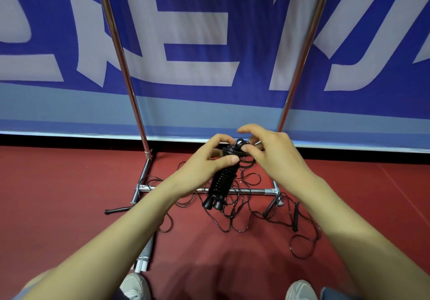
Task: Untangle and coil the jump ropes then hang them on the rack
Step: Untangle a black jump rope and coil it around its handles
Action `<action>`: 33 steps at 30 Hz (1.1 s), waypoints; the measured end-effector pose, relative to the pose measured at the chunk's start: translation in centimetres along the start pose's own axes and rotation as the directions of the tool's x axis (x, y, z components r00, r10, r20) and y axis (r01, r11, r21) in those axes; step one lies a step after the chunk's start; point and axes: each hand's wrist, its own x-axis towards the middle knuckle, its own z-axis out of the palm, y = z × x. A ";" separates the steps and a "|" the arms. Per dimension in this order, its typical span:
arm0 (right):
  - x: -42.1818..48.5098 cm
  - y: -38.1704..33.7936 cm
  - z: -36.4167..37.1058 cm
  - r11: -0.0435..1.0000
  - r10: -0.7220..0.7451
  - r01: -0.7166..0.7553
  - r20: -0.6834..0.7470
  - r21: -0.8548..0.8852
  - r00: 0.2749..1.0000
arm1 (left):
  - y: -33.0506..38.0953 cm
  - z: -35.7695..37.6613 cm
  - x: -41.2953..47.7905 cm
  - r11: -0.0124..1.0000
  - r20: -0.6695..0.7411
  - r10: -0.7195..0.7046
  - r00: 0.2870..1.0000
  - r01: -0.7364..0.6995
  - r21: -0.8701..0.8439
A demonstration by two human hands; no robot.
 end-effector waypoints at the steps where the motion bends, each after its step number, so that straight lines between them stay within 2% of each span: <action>1: 0.0 0.0 0.0 1.000 -0.018 0.018 -0.021 -0.013 1.000 | 0.1 -0.1 0.0 1.000 0.002 -0.007 1.000 0.007 -0.016; 6: -0.2 0.1 -0.2 0.987 -0.149 0.142 -0.105 -0.068 0.983 | 1.0 -0.8 0.0 0.989 0.049 -0.041 0.998 0.048 -0.140; 11: 0.2 1.3 -0.9 0.995 -0.095 0.092 0.118 0.035 0.988 | 0.8 -1.0 -0.2 0.992 0.113 -0.065 0.991 0.077 -0.103; 15: 0.2 1.6 0.1 0.966 -0.225 0.237 0.113 -0.100 0.968 | 0.2 -0.5 -0.1 0.994 0.046 -0.061 0.997 0.057 0.089; 17: 0.0 1.4 0.9 0.961 -0.245 0.252 0.069 -0.113 0.967 | 0.0 -0.5 0.0 0.973 -0.001 -0.038 0.999 0.037 0.229; 19: -0.2 1.0 1.2 0.977 -0.211 0.212 0.019 -0.031 0.977 | -0.2 -0.7 0.1 0.961 -0.044 -0.039 0.998 0.049 0.273; 21: -0.3 0.8 1.1 0.984 -0.144 0.147 -0.034 0.103 0.989 | -0.2 -0.7 0.2 0.981 -0.054 -0.067 0.996 0.075 0.180; 23: -0.2 0.5 1.0 0.969 -0.055 0.068 -0.058 0.237 0.997 | -0.2 -0.8 0.3 0.983 -0.071 -0.055 0.996 0.067 0.170; 26: 0.2 0.0 0.9 0.890 0.094 -0.065 -0.042 0.451 0.995 | -0.2 -0.8 0.2 0.965 -0.080 0.008 0.997 0.013 0.260; 28: 0.6 0.0 0.4 0.818 0.160 -0.120 -0.022 0.563 0.987 | -0.3 -0.6 -0.1 0.969 -0.043 0.044 0.998 -0.032 0.243; 30: 0.7 0.3 -0.1 0.815 0.167 -0.177 0.068 0.552 0.984 | -0.6 -0.1 -0.3 0.980 -0.018 0.045 0.999 -0.041 0.197; 33: 0.5 0.3 0.3 0.875 0.202 -0.261 0.182 0.407 0.962 | -1.1 0.8 -0.2 0.986 -0.044 0.012 0.999 -0.004 0.169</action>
